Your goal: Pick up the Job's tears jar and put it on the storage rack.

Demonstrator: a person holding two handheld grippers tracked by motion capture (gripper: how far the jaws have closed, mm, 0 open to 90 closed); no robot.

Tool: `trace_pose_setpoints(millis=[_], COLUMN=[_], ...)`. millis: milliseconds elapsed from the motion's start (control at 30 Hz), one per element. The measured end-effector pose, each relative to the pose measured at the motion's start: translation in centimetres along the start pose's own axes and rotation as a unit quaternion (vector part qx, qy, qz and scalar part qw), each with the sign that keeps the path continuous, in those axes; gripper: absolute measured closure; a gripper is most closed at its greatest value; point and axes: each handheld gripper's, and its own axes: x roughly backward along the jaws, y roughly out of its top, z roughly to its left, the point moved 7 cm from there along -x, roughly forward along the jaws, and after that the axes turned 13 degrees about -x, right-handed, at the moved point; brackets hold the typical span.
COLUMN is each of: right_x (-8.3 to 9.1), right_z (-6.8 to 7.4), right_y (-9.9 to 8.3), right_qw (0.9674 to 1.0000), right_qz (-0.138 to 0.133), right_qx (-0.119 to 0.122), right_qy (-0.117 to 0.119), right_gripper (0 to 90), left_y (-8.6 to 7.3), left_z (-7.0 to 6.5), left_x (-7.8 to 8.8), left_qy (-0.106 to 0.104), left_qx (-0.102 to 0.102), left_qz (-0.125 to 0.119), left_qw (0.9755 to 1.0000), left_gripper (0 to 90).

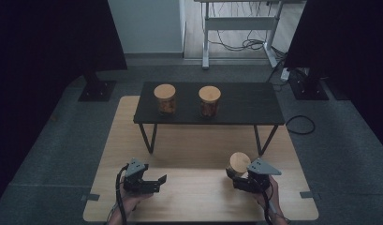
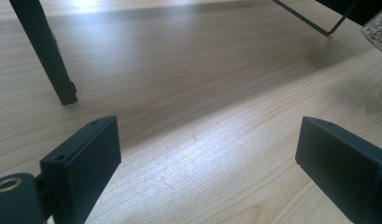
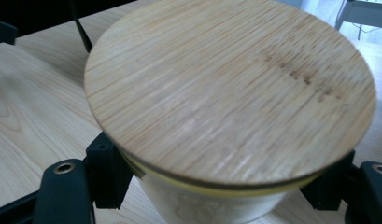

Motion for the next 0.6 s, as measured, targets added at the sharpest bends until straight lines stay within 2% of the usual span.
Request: trace_pose_setpoints(millis=[267,600], right_x=[0.08,0.51], right_z=[0.46,0.28], right_y=[0.24,0.7], right_qw=[1.0,0.9999], right_qz=[0.002,-0.005], right_qx=[0.007,0.002], right_qy=[0.002,0.009], right_gripper=[24.9,24.9], left_y=[-0.23,-0.43], left_z=[0.13,0.28], left_x=[-0.27,-0.53], left_qy=[0.001,-0.001], left_qx=[0.003,0.005], left_qz=[0.005,0.012], left_qw=[1.0,0.9999], left_gripper=[6.4,6.3])
